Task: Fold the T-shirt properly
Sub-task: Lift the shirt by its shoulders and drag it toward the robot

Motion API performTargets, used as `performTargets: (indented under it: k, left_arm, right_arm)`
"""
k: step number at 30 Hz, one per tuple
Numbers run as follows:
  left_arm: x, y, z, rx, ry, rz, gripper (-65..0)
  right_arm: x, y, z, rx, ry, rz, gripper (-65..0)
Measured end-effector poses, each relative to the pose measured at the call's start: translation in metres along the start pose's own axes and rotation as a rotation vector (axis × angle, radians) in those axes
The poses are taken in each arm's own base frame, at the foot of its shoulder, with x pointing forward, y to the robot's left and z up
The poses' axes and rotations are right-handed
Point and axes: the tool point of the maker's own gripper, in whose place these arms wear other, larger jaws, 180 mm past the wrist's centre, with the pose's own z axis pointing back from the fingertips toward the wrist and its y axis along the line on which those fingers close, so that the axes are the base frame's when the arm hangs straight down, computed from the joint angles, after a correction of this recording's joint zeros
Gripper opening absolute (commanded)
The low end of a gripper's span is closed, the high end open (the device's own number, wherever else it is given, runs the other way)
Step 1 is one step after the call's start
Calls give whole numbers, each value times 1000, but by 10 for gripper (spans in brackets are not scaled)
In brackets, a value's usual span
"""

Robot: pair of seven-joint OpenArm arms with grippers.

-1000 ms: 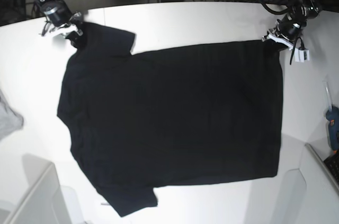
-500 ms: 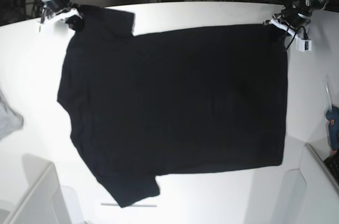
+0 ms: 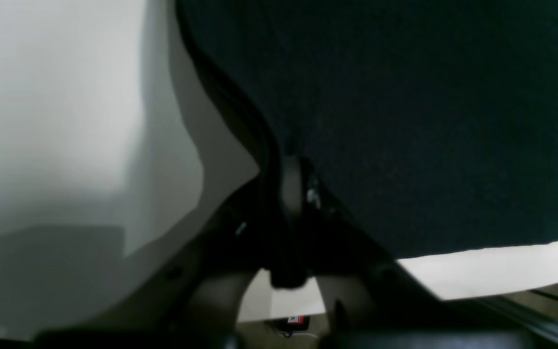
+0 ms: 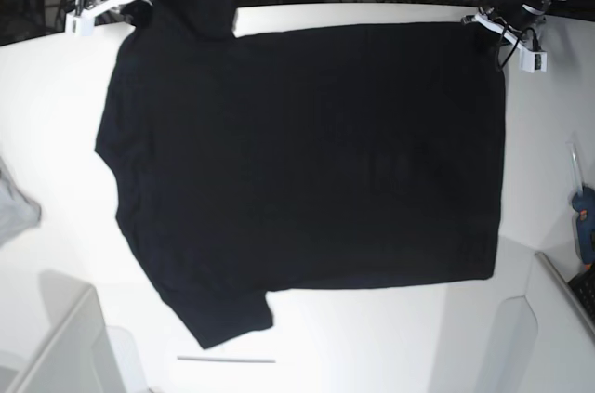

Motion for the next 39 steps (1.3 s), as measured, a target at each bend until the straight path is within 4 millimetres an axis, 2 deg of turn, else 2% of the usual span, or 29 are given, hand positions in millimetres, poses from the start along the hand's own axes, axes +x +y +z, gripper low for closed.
performTargets:
  k: [9, 15, 18, 22, 29, 36, 39]
  left_arm:
    - [-15, 5, 19, 30, 54, -52, -650]
    - [-12, 2, 21, 28, 47, -64, -650]
    - [-10, 1, 21, 26, 41, -66, -650]
    - [2, -5, 24, 21, 11, -93, -650]
    - [26, -11, 15, 6, -45, -93, -650]
    - [44, -15, 10, 0, -88, -95, -650]
    - [51, -7, 10, 39, -116, -34, -650]
  right_arm:
    - [-2, 1, 19, -20, 3, 45, -650]
    - [-9, 8, 20, 3, 15, 61, -650]
    - [8, 24, 18, 68, -54, 126, -650]
    - [27, 33, 9, 93, -103, 137, -650]
    - [62, 52, 5, 124, -182, 197, -650]
    - [90, 54, -8, 99, -178, 181, -650]
    - [102, 60, -12, 109, -200, 158, -650]
